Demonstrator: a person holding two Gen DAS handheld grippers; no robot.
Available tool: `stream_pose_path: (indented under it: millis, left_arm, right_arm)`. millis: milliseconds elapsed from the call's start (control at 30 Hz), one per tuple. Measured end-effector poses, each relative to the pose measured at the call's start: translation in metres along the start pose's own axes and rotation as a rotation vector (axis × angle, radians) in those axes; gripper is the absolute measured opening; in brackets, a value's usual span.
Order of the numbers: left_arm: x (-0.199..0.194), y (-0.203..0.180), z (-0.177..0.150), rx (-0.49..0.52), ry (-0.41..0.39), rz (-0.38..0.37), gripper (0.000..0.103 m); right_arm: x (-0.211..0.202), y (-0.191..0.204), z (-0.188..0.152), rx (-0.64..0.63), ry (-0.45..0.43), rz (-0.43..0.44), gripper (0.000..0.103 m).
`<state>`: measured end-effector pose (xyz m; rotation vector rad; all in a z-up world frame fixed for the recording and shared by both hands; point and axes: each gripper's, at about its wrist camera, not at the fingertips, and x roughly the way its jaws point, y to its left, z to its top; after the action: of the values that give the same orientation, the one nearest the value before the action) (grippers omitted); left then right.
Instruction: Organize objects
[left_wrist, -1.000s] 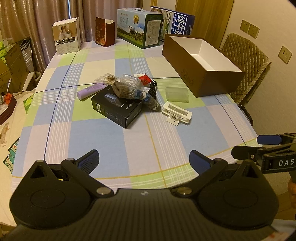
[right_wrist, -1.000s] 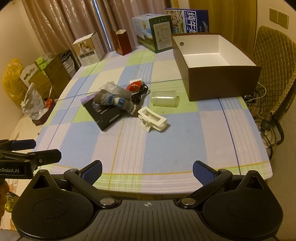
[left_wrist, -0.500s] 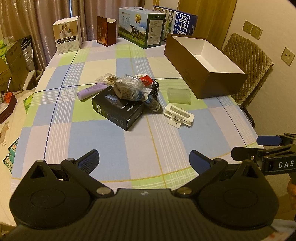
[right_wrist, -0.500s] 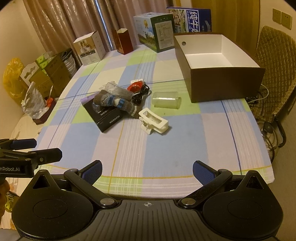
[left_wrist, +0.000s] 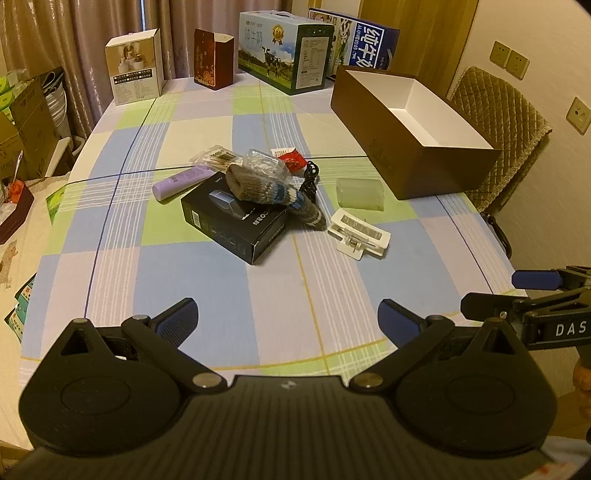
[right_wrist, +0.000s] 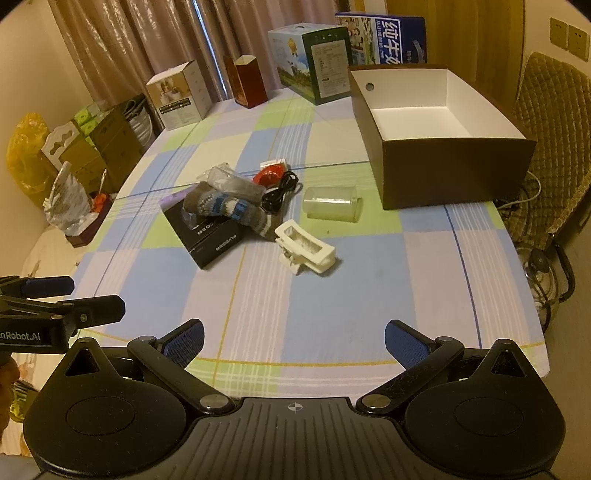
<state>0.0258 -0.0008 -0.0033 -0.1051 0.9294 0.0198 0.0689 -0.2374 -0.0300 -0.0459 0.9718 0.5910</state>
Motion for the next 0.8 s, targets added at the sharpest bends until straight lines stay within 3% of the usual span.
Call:
stream_pose_path:
  millis: [800]
  left_arm:
    - [0.024,0.004,0.021,-0.027,0.026,0.027,0.102]
  right_arm:
    - [0.028,-0.008,0.028,-0.041,-0.001,0.044,0.101]
